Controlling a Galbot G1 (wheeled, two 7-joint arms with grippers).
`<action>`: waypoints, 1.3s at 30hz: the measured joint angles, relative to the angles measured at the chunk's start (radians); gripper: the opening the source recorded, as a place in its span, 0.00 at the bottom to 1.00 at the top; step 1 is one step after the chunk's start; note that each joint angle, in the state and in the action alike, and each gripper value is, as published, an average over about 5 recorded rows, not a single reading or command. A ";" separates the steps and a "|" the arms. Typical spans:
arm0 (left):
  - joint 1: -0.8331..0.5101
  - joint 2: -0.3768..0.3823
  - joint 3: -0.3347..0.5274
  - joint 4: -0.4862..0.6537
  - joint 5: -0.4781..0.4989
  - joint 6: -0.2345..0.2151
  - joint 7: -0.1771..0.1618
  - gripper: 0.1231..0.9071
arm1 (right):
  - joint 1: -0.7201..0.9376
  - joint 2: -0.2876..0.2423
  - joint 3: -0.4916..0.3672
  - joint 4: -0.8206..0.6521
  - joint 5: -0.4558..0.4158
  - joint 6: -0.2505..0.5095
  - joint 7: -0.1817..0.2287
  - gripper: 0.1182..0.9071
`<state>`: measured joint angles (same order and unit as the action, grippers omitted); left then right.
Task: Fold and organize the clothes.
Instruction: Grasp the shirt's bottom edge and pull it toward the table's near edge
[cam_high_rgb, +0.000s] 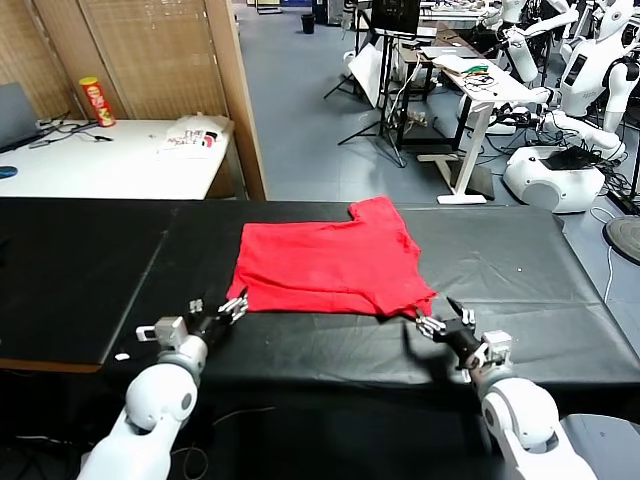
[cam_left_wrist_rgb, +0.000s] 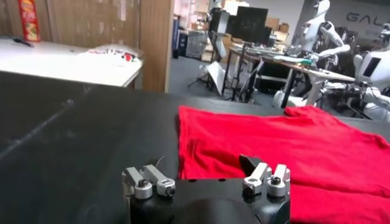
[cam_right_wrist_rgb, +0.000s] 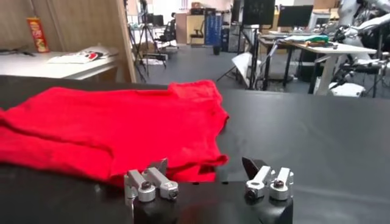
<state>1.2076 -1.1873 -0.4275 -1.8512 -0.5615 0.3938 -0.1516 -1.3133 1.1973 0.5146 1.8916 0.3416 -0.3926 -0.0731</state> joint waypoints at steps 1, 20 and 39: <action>-0.001 0.000 0.000 0.004 -0.005 0.002 0.002 0.77 | -0.001 0.002 -0.001 -0.004 0.000 0.000 0.000 0.32; 0.010 0.004 -0.003 0.031 0.018 0.045 0.016 0.00 | -0.041 -0.035 0.021 0.064 0.024 -0.077 0.043 0.01; 0.295 0.076 -0.059 -0.266 0.113 0.127 -0.024 0.00 | -0.308 -0.084 0.091 0.271 0.042 -0.155 0.065 0.01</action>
<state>1.5026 -1.1111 -0.4866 -2.1172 -0.4485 0.5210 -0.1753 -1.6214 1.1132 0.6054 2.1626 0.3836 -0.5473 -0.0079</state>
